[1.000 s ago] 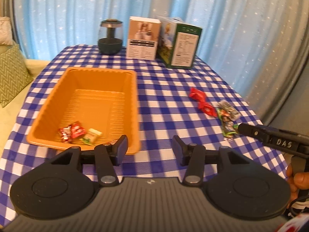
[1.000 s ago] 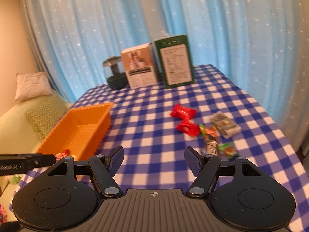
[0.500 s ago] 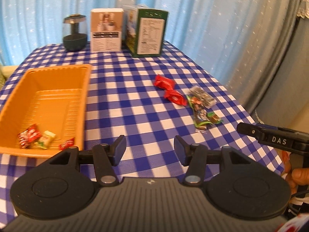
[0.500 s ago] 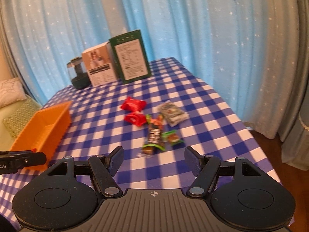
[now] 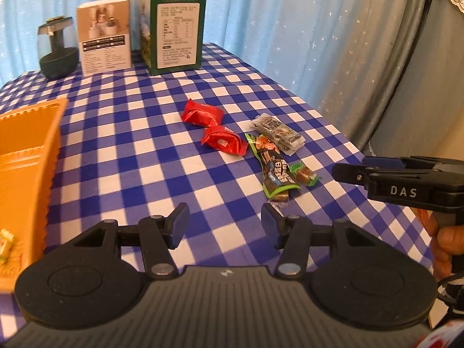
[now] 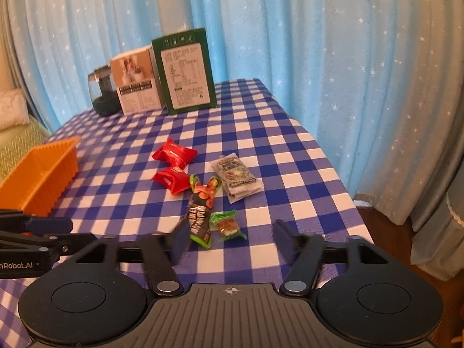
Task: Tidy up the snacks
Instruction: 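Withdraw both tools from the tray back toward the snack pile, then grasp the small green-wrapped candy with right gripper while left grasps the green-orange bar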
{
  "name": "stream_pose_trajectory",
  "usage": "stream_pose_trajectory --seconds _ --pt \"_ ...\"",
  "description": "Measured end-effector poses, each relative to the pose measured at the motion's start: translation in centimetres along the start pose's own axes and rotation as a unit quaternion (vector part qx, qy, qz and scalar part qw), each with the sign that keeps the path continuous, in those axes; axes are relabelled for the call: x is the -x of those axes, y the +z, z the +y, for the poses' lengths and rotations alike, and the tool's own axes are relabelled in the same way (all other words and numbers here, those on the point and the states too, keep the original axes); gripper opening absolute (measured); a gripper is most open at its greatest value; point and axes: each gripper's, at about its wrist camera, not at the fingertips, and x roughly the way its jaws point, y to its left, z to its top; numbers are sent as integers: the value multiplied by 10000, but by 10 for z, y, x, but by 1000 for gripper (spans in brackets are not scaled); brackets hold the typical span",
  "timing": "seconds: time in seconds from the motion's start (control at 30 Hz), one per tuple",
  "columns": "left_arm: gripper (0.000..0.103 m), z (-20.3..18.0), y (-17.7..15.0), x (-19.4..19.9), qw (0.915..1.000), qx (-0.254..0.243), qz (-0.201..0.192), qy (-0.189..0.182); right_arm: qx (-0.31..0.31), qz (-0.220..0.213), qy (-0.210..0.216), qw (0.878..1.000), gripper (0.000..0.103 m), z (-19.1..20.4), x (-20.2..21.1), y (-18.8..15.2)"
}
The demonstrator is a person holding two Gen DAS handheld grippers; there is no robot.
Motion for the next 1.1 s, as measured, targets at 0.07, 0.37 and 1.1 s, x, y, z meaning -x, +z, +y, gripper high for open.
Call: stream_pose_trajectory --seconds 0.07,0.37,1.1 --pt "51 0 6 -10 10000 -1 -11 -51 90 89 58 9999 51 -3 -10 4" --pt "51 -1 29 -45 9998 -95 -9 -186 429 446 364 9974 37 -9 -52 6" --pt "51 4 33 -60 9997 -13 114 -220 459 841 738 9927 20 14 -67 6"
